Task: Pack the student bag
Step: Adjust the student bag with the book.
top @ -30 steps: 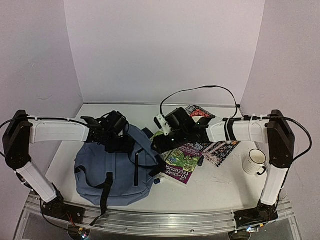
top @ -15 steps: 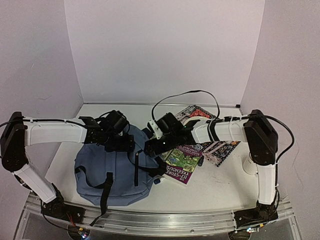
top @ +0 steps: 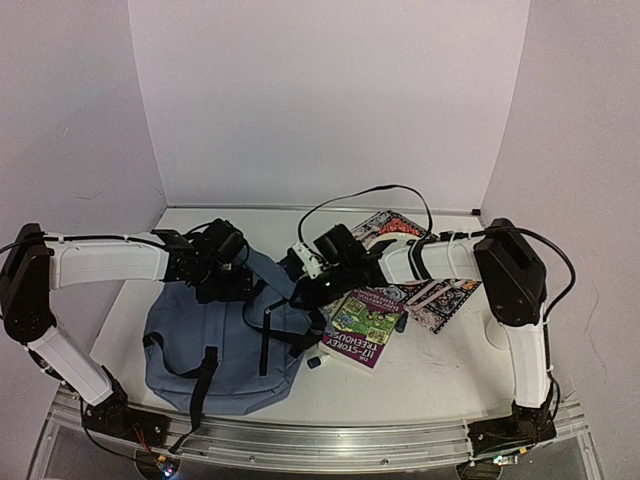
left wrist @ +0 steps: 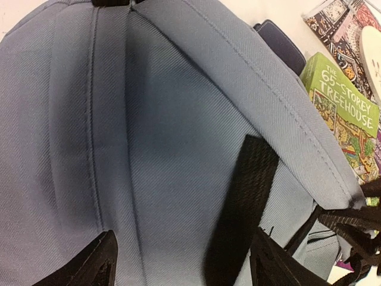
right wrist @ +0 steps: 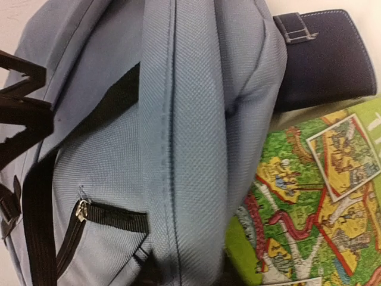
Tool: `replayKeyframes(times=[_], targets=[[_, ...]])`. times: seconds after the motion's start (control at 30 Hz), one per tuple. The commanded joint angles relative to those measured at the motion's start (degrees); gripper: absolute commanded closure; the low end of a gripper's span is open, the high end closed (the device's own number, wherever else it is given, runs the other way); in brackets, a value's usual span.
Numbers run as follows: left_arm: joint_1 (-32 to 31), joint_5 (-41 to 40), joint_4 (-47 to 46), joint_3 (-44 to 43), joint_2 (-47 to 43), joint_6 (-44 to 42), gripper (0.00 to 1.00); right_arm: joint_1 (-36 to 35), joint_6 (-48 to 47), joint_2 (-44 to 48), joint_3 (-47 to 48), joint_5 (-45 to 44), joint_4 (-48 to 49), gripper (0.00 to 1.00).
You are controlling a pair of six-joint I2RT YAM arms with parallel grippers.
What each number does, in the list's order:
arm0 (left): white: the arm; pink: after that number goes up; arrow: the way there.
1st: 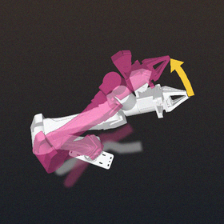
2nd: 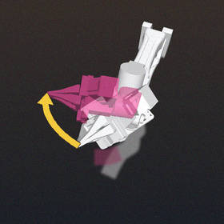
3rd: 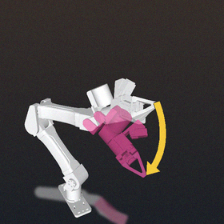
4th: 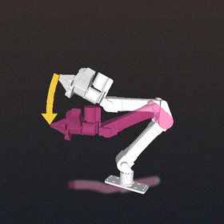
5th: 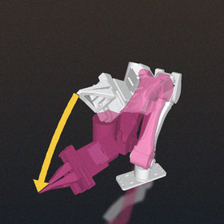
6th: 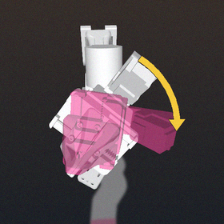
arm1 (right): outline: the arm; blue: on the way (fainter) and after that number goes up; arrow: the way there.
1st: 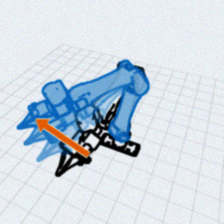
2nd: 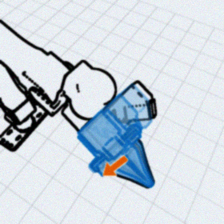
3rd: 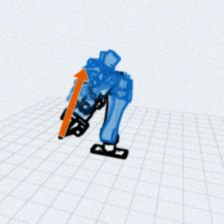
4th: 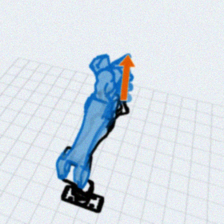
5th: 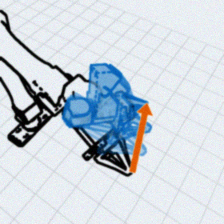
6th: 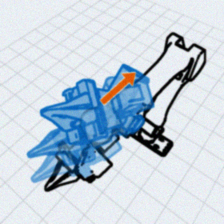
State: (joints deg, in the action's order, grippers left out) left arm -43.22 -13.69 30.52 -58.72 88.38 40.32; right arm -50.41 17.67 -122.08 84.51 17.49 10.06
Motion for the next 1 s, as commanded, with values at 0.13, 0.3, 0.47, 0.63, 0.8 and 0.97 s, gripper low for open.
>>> replayKeyframes(times=[0.13,0.3,0.47,0.63,0.8,0.97], targets=[[-0.11,0.71,0.06,-3.17,-4.48,-2.10,0.23,-0.51,0.41,14.42,-3.41,6.71,0.10,1.00],[-0.11,1.41,0.13,-3.60,-6.30,-2.08,0.23,-0.48,1.92,20.50,-9.24,6.88,0.51,1.00],[-0.09,3.83,-0.23,-3.88,-4.68,-1.90,0.22,0.05,4.04,21.98,-16.68,1.20,1.46,1.00],[-0.19,6.37,-3.53,-1.45,-0.80,-2.38,0.23,1.13,7.60,20.89,-23.40,-5.82,3.15,0.98],[-0.20,7.81,-5.77,-0.57,2.86,-3.10,0.25,1.11,7.24,21.15,-21.90,-11.85,-0.98,0.78],[-0.27,8.40,-6.72,-0.51,4.11,-3.23,0.25,-0.57,2.71,24.41,-16.64,-14.51,-7.79,0.51]])
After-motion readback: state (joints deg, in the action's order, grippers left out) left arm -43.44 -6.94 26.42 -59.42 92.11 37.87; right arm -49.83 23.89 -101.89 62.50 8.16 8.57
